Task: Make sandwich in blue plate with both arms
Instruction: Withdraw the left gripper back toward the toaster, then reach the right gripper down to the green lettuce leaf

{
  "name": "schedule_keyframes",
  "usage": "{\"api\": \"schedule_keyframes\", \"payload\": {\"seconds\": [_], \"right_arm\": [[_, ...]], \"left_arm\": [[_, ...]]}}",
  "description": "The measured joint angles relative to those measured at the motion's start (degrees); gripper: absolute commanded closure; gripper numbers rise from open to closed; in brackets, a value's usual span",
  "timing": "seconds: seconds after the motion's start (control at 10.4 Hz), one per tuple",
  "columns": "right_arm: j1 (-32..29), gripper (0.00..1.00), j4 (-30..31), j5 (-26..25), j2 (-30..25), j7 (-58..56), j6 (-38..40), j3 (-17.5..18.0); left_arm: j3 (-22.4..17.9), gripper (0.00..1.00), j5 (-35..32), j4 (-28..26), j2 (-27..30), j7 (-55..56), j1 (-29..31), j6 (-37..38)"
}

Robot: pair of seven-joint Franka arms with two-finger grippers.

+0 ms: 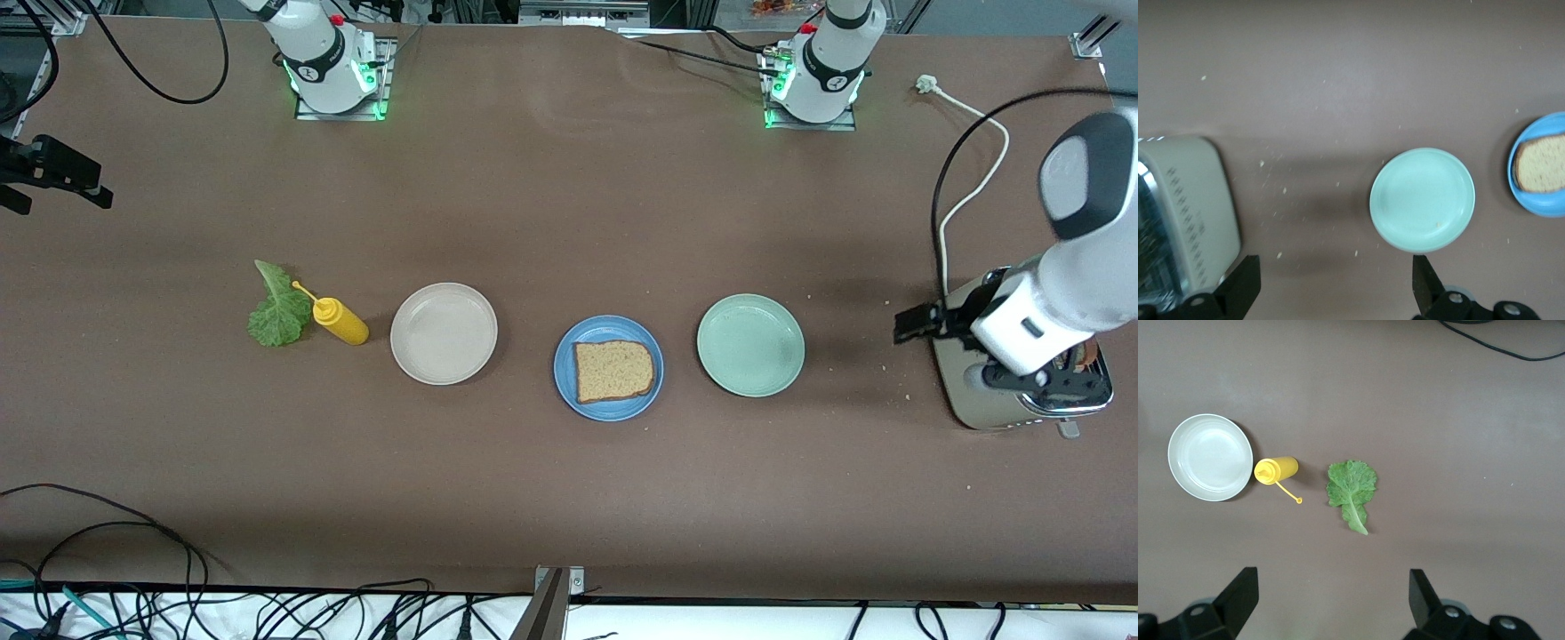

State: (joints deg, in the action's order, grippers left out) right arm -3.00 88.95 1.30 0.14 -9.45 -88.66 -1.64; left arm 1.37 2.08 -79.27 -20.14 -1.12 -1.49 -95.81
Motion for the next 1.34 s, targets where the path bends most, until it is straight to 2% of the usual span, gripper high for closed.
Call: {"api": "schedule_keyframes", "payload": {"seconds": [0.19,0.58,0.77,1.06,1.34], "right_arm": [[0.00,0.00,-0.01,0.00,0.00,0.00,0.01,0.00],[0.00,0.00,-0.02,0.00,0.01,0.00,0.05,0.00],[0.02,0.00,-0.02,0.00,0.04,-0.02,0.07,0.05],[0.13,0.00,0.06,0.00,0.36,-0.10,0.15,0.65],[0.33,0.00,0.36,0.00,1.76,-0.18,0.33,2.68]], "left_arm": [[0.05,0.00,-3.88,-1.17,5.93,-0.38,-0.05,4.14],[0.02,0.00,-4.47,-7.61,16.25,-0.43,-0.04,7.52],[-0.13,0.00,-4.47,-10.25,17.23,-0.29,0.11,7.28],[-0.32,0.00,-4.47,-10.38,17.53,0.69,0.48,7.27],[-0.33,0.00,-4.47,-10.26,17.74,0.74,0.85,7.97]]}}
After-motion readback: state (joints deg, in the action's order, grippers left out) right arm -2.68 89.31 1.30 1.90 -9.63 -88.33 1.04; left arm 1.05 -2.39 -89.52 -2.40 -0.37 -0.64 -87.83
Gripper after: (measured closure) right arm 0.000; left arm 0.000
